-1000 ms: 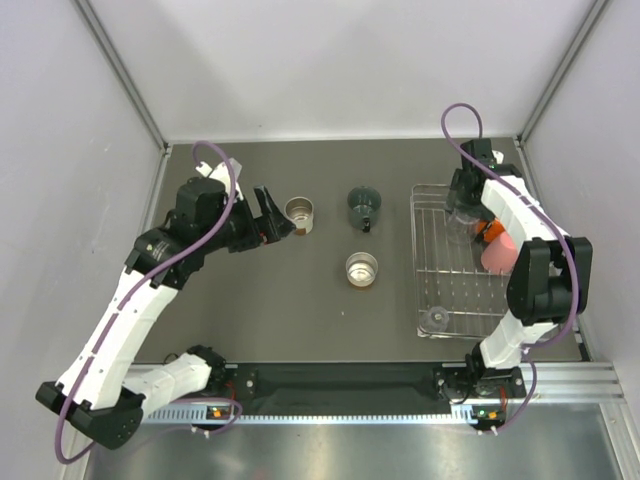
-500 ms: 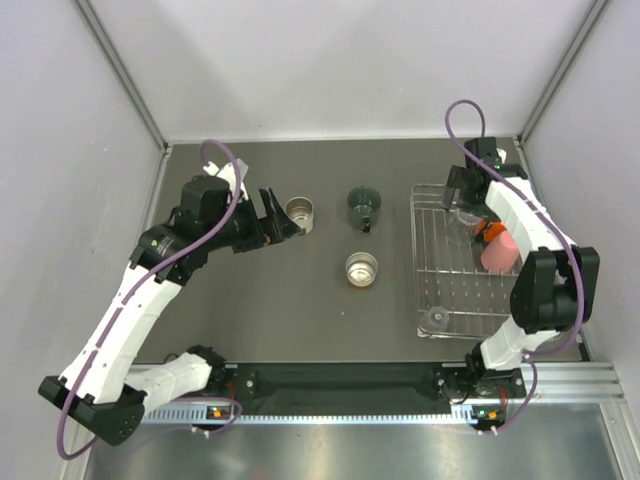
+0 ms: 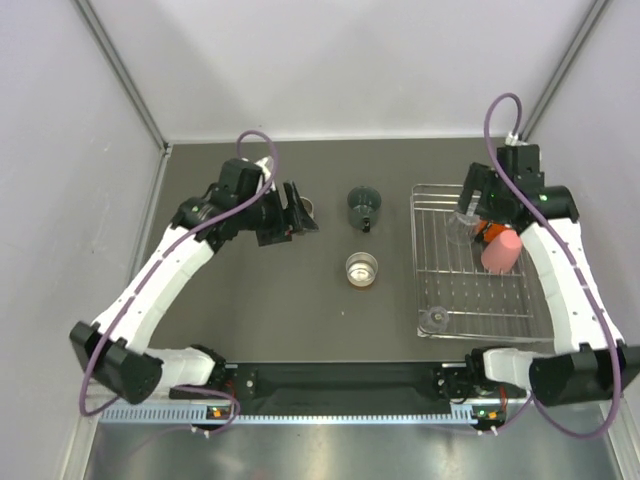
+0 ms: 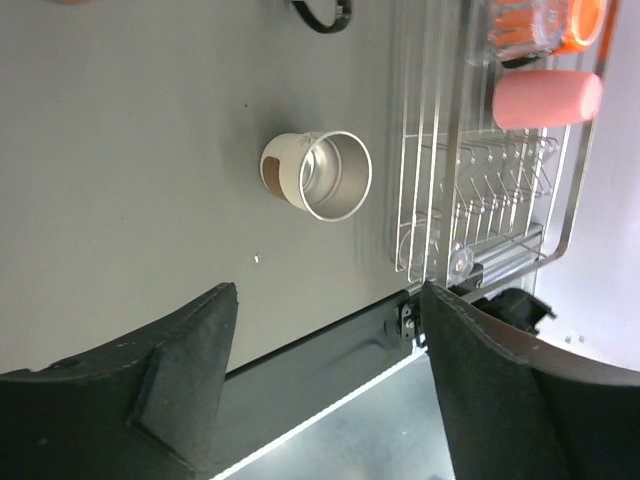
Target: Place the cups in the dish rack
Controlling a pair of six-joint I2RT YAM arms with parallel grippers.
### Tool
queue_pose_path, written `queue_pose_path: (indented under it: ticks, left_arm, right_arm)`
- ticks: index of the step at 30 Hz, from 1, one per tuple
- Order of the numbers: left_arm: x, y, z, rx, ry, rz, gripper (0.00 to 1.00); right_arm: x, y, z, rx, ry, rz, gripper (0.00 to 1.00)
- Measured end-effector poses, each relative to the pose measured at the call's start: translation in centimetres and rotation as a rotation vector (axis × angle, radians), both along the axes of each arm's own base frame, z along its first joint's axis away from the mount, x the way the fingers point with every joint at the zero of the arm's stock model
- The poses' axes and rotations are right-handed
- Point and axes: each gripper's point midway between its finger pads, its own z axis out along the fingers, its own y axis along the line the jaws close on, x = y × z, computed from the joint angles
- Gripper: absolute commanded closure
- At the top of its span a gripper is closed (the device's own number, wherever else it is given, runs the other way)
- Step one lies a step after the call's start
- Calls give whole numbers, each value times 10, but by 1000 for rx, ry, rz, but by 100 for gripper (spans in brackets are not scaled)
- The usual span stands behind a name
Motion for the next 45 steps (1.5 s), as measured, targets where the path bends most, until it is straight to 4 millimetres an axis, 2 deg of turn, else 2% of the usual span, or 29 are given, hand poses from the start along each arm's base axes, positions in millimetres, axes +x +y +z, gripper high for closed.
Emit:
queue_pose_path:
  ticks: [2, 4, 8, 11, 18, 22, 30, 37, 42, 45]
  left_arm:
    - [11, -7, -9, 8, 42, 6, 23]
    - [24, -14, -18, 21, 76, 14, 23]
    - [48, -24, -34, 72, 112, 67, 20]
    - [67, -32, -40, 126, 120, 122, 18]
    - [108, -65, -63, 231, 107, 206, 16]
    - [122, -77, -82, 281, 119, 249, 15]
    - [147, -87, -111, 340, 124, 300, 15]
    - [161, -96, -139, 364, 151, 312, 17]
    - [170, -107, -162, 368, 177, 302, 25]
    - [169, -108, -179, 388, 203, 297, 34]
  right_arm:
    - [-14, -1, 9, 3, -15, 1, 0]
    - [-28, -3, 9, 0, 2, -4, 0]
    - [-55, -6, -11, -8, 106, -12, 0]
    - [-72, -7, -19, 0, 150, -26, 0]
    - [-103, 0, 3, 69, 36, -12, 0]
    - [-117, 9, 14, 107, -8, 51, 0]
    - [-135, 29, 13, 176, 32, 168, 0]
    - [-152, 32, 17, 180, 16, 219, 0]
    - [-157, 33, 16, 179, 23, 234, 0]
    - [-158, 33, 16, 181, 25, 237, 0]
